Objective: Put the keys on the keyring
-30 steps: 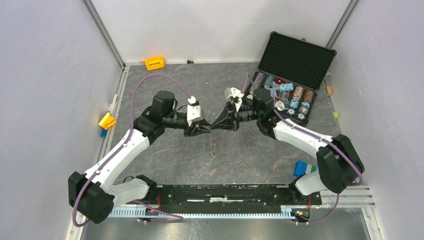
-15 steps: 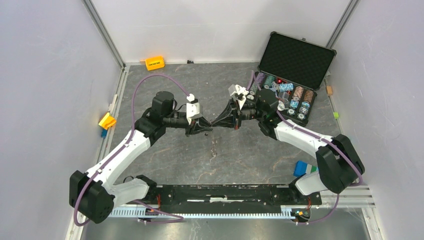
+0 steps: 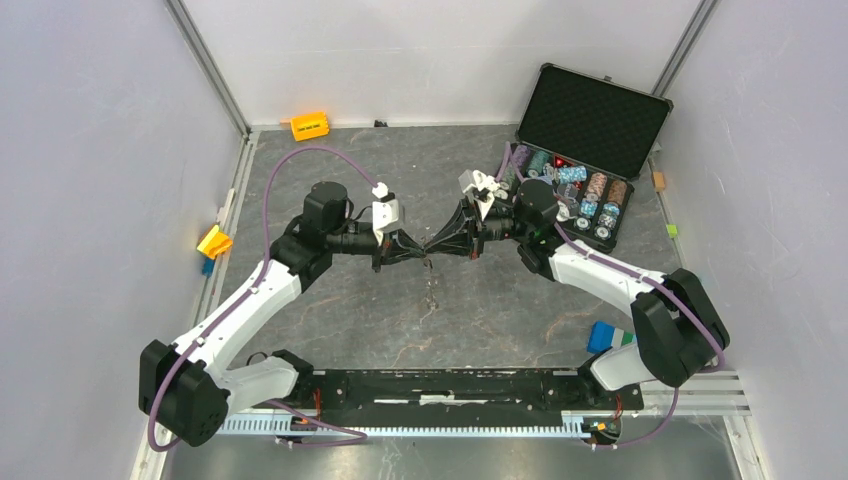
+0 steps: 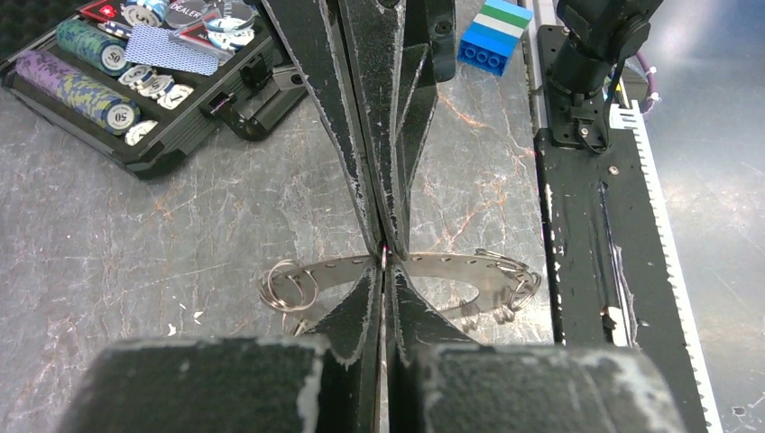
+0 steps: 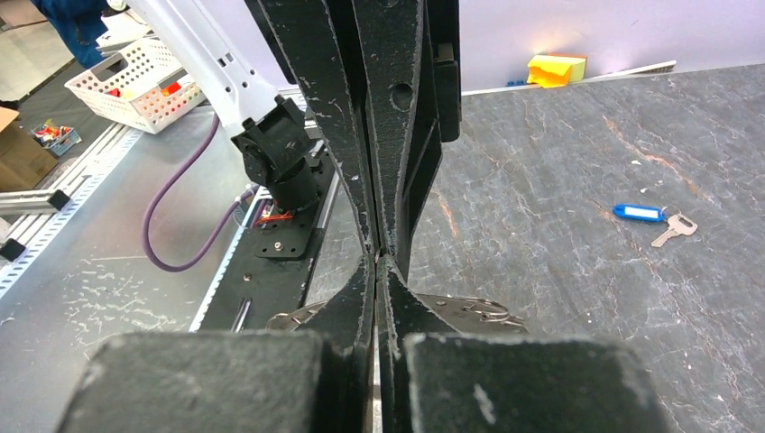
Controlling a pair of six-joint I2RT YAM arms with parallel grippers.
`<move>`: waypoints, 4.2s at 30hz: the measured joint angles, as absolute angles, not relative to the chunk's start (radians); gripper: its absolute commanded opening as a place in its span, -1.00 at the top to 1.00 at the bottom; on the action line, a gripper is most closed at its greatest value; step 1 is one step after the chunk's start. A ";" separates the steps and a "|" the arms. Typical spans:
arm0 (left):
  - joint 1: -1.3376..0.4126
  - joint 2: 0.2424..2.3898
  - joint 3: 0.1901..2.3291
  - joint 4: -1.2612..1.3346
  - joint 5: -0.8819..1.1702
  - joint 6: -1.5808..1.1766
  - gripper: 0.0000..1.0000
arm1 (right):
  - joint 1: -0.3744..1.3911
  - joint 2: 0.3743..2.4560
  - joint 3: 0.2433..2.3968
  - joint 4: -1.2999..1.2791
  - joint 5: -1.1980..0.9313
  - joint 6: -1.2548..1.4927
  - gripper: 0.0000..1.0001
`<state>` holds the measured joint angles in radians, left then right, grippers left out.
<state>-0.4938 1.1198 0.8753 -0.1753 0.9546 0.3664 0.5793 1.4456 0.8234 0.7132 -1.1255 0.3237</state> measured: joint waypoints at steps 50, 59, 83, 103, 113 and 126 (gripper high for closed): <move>-0.539 0.973 1.069 -0.889 0.526 0.536 0.95 | 0.639 2.189 1.769 -0.033 -0.669 -0.190 -0.08; -0.539 0.993 1.069 -0.892 0.552 0.535 0.96 | 0.753 2.505 2.105 -0.068 -0.561 -0.137 -0.05; -0.539 0.989 1.069 -0.892 0.586 0.535 0.96 | 0.838 2.736 2.296 0.078 -0.396 0.086 0.02; -0.539 0.962 1.069 -0.892 0.605 0.534 0.96 | 0.844 2.600 2.081 0.010 -0.318 0.022 0.33; -0.539 0.970 1.100 -0.891 0.600 0.535 0.95 | 0.814 2.232 1.558 -0.052 -0.315 -0.122 0.43; -0.539 1.036 1.158 -0.889 0.541 0.550 0.96 | 0.700 1.817 1.080 -0.017 -0.313 -0.284 0.41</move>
<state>-0.5392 1.0359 1.1580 -0.8890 0.5407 0.5499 0.6998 1.8172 1.0798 -0.0166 -0.3134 -0.2836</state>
